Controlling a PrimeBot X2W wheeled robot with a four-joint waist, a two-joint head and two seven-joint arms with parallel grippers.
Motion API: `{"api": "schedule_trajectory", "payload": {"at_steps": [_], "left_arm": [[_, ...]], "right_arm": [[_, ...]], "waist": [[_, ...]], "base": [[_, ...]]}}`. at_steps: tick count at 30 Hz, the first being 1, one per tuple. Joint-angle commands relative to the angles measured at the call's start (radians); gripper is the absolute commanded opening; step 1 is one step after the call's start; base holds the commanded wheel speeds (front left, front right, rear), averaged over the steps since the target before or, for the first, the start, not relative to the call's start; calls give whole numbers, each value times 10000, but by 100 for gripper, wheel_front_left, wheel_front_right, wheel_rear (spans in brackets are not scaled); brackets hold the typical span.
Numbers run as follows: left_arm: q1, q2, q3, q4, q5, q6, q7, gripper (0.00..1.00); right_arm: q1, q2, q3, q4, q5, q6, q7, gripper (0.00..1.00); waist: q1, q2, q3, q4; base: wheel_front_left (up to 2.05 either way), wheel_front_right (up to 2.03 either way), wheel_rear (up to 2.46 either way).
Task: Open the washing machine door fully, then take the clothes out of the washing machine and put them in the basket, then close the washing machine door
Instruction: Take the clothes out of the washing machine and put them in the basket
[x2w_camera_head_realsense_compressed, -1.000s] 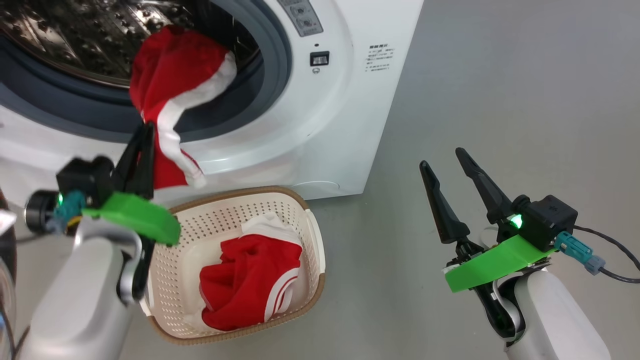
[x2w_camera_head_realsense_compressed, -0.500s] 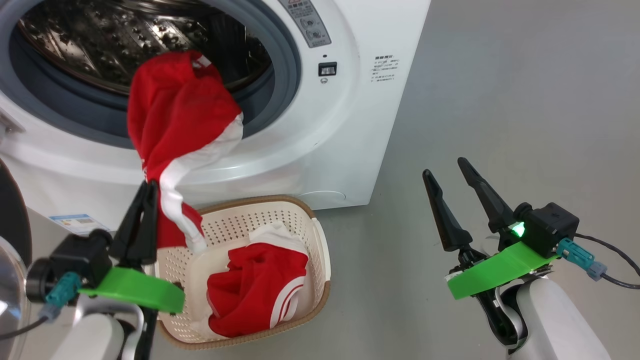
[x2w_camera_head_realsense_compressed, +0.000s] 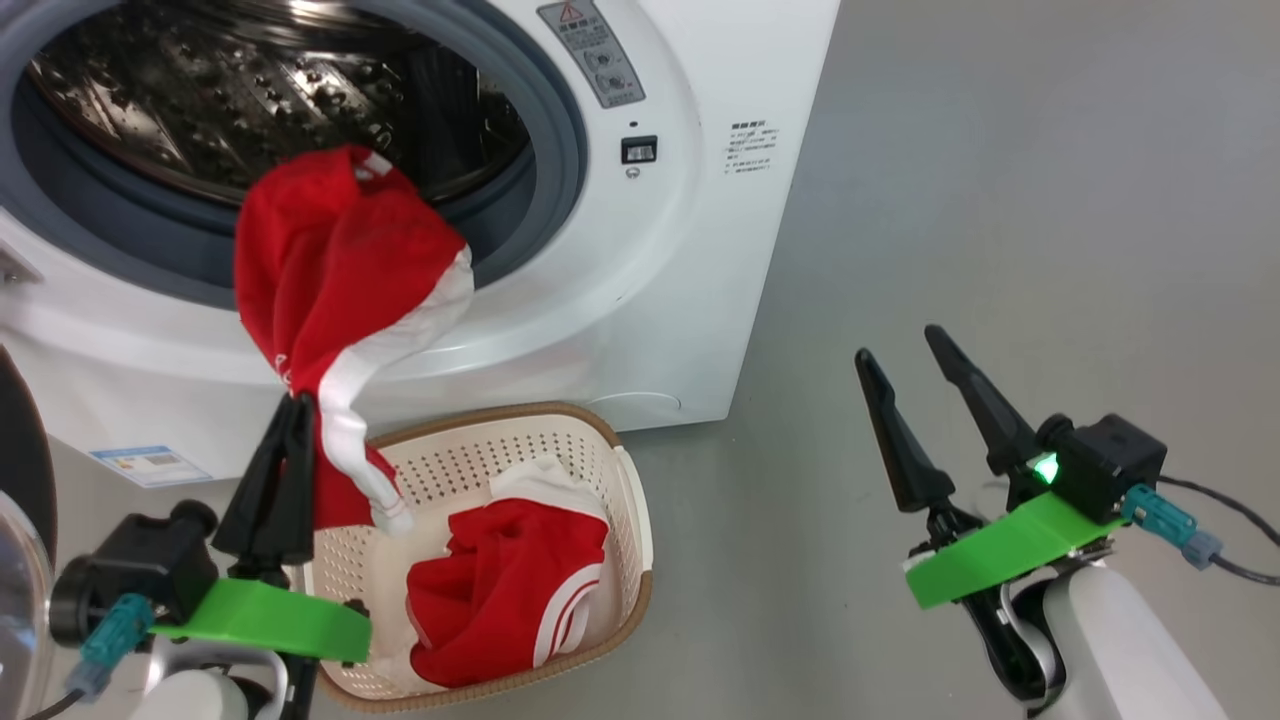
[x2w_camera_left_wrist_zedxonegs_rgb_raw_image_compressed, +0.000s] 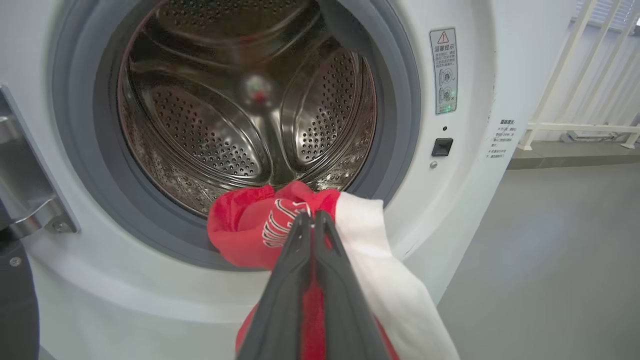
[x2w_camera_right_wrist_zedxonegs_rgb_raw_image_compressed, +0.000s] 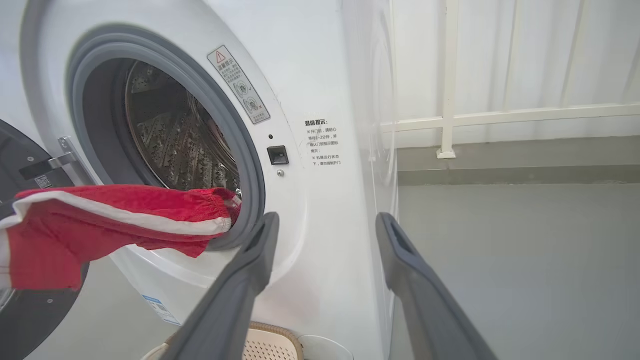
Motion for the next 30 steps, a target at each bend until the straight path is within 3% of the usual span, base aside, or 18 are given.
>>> {"api": "schedule_trajectory", "payload": {"at_steps": [1,9,15,24,30], "left_arm": [[-135,349,446,-357,58,116,-107,0],[-164,933,776,-1989,386,537,162,0],[-23,1047,844,-2699,331,755,485,0],[83,1367,707,-2581,219,539,859,0],[94,1225,586,-1992,-5,398,861,0]], "right_arm": [[159,36,154,-217,70,16,-46,100],[255,30,222,-171,91,16,-46,100],[249,2,239,-222,131,16,-46,100],[217,27,157,-258,100,16,-46,100],[158,102,202,-229,91,16,-46,100]], "waist": [[0,0,-52,9],[0,0,-300,80],[0,0,-259,75],[0,0,-123,75],[0,0,-26,46]], "base": [[0,0,0],[0,0,0],[0,0,0],[0,0,0],[0,0,0]]}}
